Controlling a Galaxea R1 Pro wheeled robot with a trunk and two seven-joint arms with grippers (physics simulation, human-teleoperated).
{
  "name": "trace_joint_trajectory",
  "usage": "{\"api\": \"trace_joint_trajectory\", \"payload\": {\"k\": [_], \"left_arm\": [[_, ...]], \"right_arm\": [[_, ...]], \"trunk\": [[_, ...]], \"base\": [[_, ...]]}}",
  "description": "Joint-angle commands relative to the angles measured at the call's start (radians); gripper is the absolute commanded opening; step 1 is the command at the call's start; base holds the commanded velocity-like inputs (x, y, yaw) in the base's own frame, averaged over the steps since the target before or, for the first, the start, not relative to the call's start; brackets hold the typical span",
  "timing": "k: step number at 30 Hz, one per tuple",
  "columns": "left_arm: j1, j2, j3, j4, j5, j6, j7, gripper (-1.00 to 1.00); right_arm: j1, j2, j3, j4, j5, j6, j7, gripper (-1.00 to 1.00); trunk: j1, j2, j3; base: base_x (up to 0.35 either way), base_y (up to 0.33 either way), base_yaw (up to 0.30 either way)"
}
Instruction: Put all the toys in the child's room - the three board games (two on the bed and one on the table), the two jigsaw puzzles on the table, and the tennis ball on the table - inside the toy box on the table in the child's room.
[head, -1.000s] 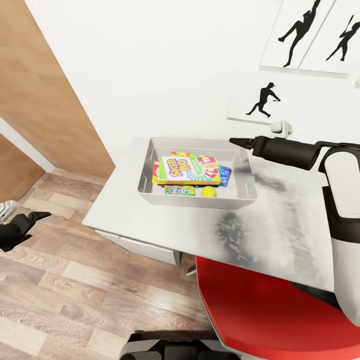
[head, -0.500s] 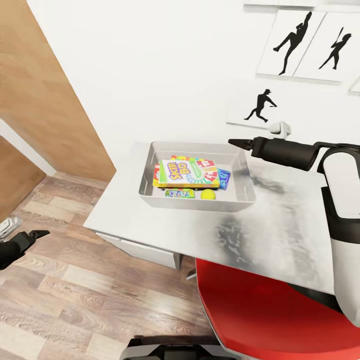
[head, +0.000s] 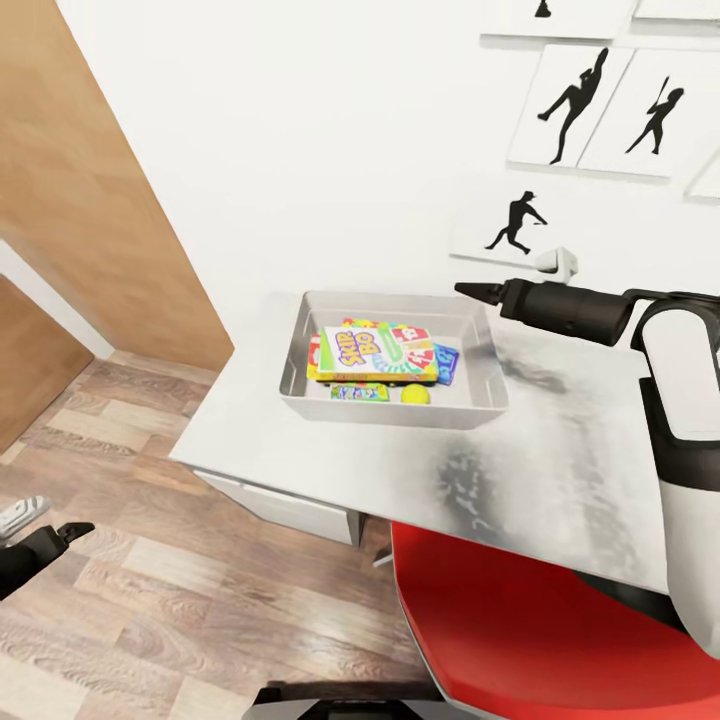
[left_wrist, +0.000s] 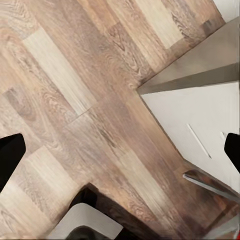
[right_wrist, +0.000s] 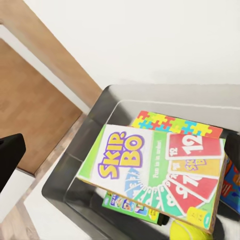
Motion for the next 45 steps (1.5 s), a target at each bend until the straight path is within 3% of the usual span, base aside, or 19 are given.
{"api": "trace_joint_trajectory", "payload": {"k": [1,4,5,8,9,14,15,17,25,45], "left_arm": [[0.000,0.000,0.001,-0.001,0.010,0.002,0.010,1.00],[0.046,-0.052,0.000,0.002,-0.038,-0.014,0.004,1.00],[0.046,-0.052,0.000,0.002,-0.038,-0.014,0.004,1.00],[0.093,-0.117,0.000,0.005,-0.118,-0.043,0.000,1.00],[0.093,-0.117,0.000,0.005,-0.118,-0.043,0.000,1.00],[0.142,-0.218,-0.001,0.006,-0.255,-0.117,-0.023,1.00],[0.142,-0.218,-0.001,0.006,-0.255,-0.117,-0.023,1.00],[0.151,-0.246,-0.001,0.006,-0.296,-0.138,-0.040,1.00],[0.169,-0.285,-0.003,0.007,-0.352,-0.167,-0.083,1.00],[0.175,-0.300,-0.006,0.007,-0.371,-0.177,-0.099,1.00]], "right_arm": [[-0.001,-0.001,0.001,0.000,0.007,0.003,0.006,1.00],[0.001,0.000,0.000,0.000,0.007,0.003,0.006,1.00],[0.001,0.000,0.000,0.000,0.007,0.003,0.006,1.00],[0.003,0.001,0.000,0.000,0.007,0.003,0.006,1.00],[0.003,0.001,0.000,0.000,0.007,0.003,0.006,1.00],[0.010,0.006,0.002,0.000,0.007,0.003,0.006,1.00],[0.010,0.006,0.002,0.000,0.007,0.003,0.006,1.00],[0.013,0.007,0.004,0.000,0.007,0.003,0.006,1.00],[0.016,-0.001,0.001,0.000,0.007,0.003,0.006,1.00],[0.020,-0.004,0.002,0.000,0.007,0.003,0.006,1.00]], "trunk": [[0.001,-0.002,0.000],[0.001,-0.002,0.005],[0.001,-0.002,0.007],[0.001,-0.002,0.012],[0.001,-0.002,0.014],[0.001,-0.002,0.022],[0.001,-0.002,0.023],[0.001,-0.002,0.027],[0.001,-0.002,0.040],[0.001,-0.002,0.073]], "base": [[0.000,0.000,0.000],[0.000,0.000,0.000],[0.000,0.000,0.000],[0.000,0.000,0.000],[0.000,0.000,0.000],[0.000,0.000,0.000],[0.000,0.000,0.000],[0.000,0.000,0.000],[0.000,0.000,0.000],[0.000,0.000,0.000]]}}
